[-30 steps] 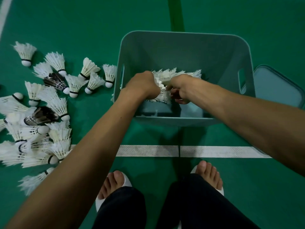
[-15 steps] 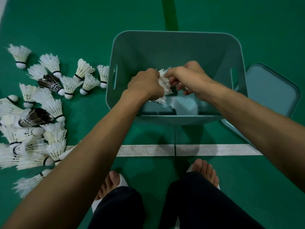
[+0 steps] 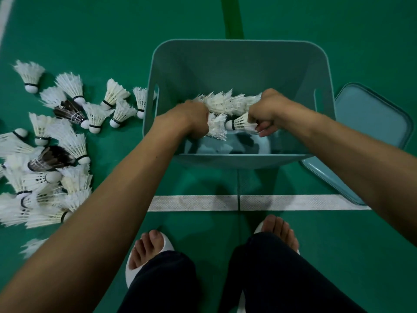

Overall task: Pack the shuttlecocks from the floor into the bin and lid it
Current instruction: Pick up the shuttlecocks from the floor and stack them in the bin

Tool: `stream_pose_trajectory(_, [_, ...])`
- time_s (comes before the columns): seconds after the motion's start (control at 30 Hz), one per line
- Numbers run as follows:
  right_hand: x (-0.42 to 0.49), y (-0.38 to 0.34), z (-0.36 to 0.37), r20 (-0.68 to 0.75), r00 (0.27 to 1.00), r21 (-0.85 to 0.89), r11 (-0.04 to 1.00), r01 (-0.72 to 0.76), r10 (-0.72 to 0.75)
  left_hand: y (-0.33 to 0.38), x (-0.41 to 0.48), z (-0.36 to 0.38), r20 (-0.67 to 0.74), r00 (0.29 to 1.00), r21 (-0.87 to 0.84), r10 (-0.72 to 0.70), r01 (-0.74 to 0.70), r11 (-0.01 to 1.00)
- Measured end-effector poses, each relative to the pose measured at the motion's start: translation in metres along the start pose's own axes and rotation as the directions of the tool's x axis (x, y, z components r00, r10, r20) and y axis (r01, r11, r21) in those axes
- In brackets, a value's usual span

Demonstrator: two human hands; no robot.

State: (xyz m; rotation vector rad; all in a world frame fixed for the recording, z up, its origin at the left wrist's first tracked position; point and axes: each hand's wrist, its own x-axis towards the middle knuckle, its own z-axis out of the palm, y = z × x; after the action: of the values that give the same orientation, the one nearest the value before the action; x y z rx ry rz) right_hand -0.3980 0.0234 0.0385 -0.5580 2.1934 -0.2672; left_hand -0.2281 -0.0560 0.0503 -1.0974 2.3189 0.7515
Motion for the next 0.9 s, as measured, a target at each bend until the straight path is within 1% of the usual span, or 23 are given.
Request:
stream_pose_trajectory(0.03, [0.004, -0.002, 0.005, 0.029, 0.999, 0.030, 0.999, -0.017, 0.016, 0.000, 0.001, 0.002, 0.021, 1.000, 0.007, 0.001, -0.001, 1.000])
stream_pose_trajectory(0.1, [0.010, -0.006, 0.016, 0.145, 0.987, 0.083, 0.993, -0.080, 0.067, -0.002, 0.004, 0.005, 0.062, 0.998, -0.009, 0.000, 0.001, 1.000])
stream_pose_trajectory(0.17, [0.016, -0.009, 0.027, 0.253, 0.958, 0.078, 0.984, -0.159, 0.134, -0.003, 0.006, 0.007, 0.099, 0.995, -0.034, -0.004, 0.007, 0.999])
stream_pose_trajectory(0.2, [0.020, -0.012, 0.032, 0.265, 0.952, 0.064, 0.982, -0.176, 0.153, -0.003, 0.006, 0.007, 0.112, 0.994, -0.045, -0.002, 0.008, 0.999])
stream_pose_trajectory(0.27, [0.028, -0.018, 0.040, 0.231, 0.960, 0.077, 0.980, -0.183, 0.161, -0.003, 0.009, 0.005, 0.117, 0.993, -0.060, -0.002, 0.009, 0.998])
stream_pose_trajectory(0.4, [0.040, -0.026, 0.047, 0.129, 0.975, 0.253, 0.944, -0.209, 0.181, -0.003, 0.013, 0.002, 0.102, 0.995, -0.075, -0.015, 0.022, 0.997])
stream_pose_trajectory(0.57, [0.038, -0.018, 0.049, 0.176, 0.965, 0.396, 0.884, -0.251, 0.195, -0.003, 0.012, 0.003, 0.117, 0.993, -0.068, -0.012, 0.020, 0.997])
stream_pose_trajectory(0.67, [0.034, -0.018, 0.046, 0.154, 0.973, 0.393, 0.893, -0.220, 0.172, 0.000, 0.006, 0.001, 0.107, 0.994, -0.074, 0.006, 0.002, 0.997])
stream_pose_trajectory(0.73, [0.025, -0.021, 0.040, 0.066, 0.989, 0.331, 0.933, -0.145, 0.130, 0.000, 0.000, -0.002, 0.075, 0.997, -0.108, 0.025, -0.017, 0.994])
stream_pose_trajectory(0.8, [0.011, -0.023, 0.032, -0.015, 0.997, 0.196, 0.978, -0.065, 0.069, -0.002, -0.011, -0.008, -0.014, 0.998, -0.160, 0.065, -0.066, 0.985])
stream_pose_trajectory(0.87, [-0.006, -0.026, 0.022, -0.042, 0.999, 0.079, 0.997, 0.000, 0.004, -0.008, -0.027, -0.014, -0.206, 0.970, -0.218, 0.126, -0.171, 0.961])
stream_pose_trajectory(0.9, [-0.015, -0.028, 0.018, -0.065, 0.997, 0.025, 0.999, 0.039, -0.038, -0.012, -0.036, -0.017, -0.335, 0.929, -0.257, 0.156, -0.249, 0.934])
